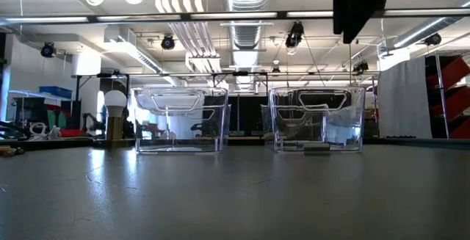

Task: Sort batteries
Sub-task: Put the white battery into the right transparent bin

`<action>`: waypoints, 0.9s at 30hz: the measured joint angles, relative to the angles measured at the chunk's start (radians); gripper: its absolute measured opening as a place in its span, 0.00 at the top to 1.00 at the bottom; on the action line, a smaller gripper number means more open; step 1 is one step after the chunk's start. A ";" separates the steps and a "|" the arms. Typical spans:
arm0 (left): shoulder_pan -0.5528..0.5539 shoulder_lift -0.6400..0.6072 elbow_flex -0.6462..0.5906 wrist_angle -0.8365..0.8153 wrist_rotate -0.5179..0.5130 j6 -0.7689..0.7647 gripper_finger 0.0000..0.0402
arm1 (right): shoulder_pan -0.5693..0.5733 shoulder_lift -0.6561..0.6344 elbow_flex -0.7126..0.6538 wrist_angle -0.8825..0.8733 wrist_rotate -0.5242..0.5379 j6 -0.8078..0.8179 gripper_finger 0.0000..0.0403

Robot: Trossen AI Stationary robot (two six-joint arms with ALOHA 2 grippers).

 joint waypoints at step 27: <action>-0.272 -0.114 -0.221 0.066 0.046 -0.015 0.81 | 0.258 -0.162 -0.645 0.123 -0.371 0.060 0.44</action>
